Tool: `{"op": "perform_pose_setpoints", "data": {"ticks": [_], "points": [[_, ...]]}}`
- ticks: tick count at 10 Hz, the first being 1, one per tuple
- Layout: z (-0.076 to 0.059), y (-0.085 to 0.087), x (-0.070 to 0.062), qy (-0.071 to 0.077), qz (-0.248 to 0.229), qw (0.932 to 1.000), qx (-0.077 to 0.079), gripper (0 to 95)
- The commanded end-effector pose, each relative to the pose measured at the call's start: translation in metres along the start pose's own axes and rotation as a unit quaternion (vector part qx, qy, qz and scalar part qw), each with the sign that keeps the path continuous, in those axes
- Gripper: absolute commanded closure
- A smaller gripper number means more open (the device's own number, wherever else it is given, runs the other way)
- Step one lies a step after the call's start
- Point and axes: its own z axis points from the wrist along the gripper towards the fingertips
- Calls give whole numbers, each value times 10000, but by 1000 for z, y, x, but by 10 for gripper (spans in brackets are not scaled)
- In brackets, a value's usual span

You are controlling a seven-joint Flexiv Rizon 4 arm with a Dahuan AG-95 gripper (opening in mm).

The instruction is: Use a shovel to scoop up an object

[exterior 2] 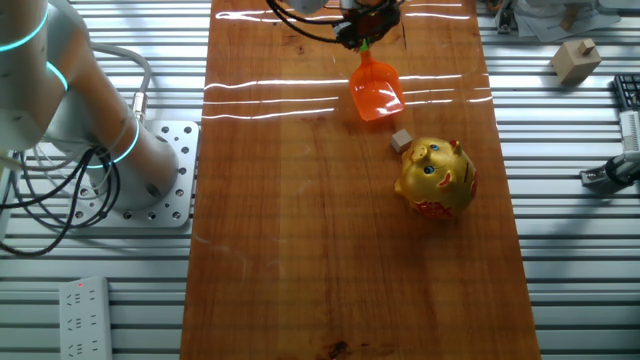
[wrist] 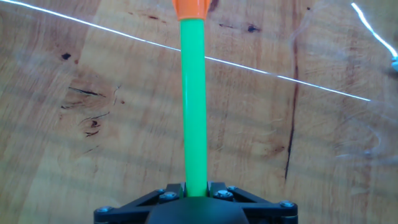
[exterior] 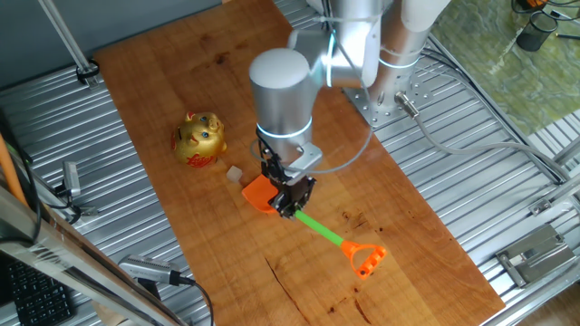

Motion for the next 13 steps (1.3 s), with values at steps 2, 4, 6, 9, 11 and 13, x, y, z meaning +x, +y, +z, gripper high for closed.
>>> {"op": "perform_pose_setpoints", "data": {"ticks": [2, 4, 6, 9, 11, 13], "points": [[3, -1, 6, -109, -26, 9999, 36, 950], [5, -2, 10, -123, -28, 9999, 29, 950], [7, -2, 16, -222, -43, 9997, 29, 950], [7, -5, 20, -286, -61, 9996, 13, 950], [6, -6, 23, -364, -68, 9993, 10, 950], [6, -6, 24, -405, -62, 9992, -8, 950]]}}
